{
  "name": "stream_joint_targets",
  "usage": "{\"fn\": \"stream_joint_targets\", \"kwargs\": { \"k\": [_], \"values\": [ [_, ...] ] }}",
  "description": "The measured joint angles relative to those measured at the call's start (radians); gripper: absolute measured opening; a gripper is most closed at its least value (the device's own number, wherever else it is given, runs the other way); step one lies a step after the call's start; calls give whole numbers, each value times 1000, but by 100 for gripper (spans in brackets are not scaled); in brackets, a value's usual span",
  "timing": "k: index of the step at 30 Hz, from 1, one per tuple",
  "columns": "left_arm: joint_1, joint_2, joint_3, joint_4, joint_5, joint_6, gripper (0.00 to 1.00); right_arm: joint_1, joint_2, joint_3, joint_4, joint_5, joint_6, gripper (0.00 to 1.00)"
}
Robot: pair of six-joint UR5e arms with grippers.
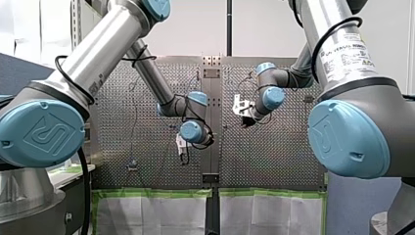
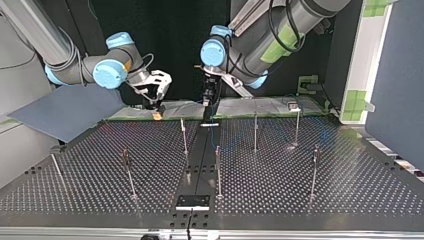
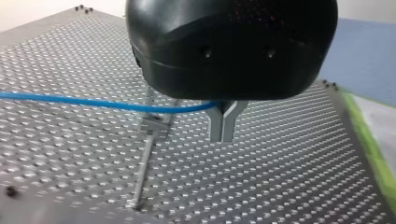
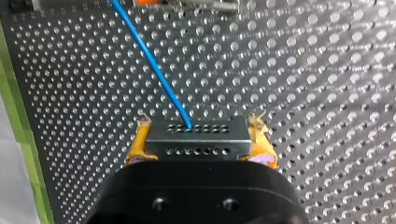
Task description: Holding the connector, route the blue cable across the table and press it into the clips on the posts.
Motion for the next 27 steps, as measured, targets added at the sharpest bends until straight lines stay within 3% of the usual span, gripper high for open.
{"fn": "stream_joint_targets", "kwargs": {
  "k": [6, 13, 27],
  "values": [
    [2, -14, 29, 0, 13, -11, 0, -12, 12, 0, -1, -1, 0, 0],
    [7, -14, 85, -45, 15, -16, 0, -20, 30, 0, -16, -5, 0, 0],
    [42, -41, 201, -98, 51, -14, 0, -55, 38, -4, -58, -46, 15, 0]
  ]
}}
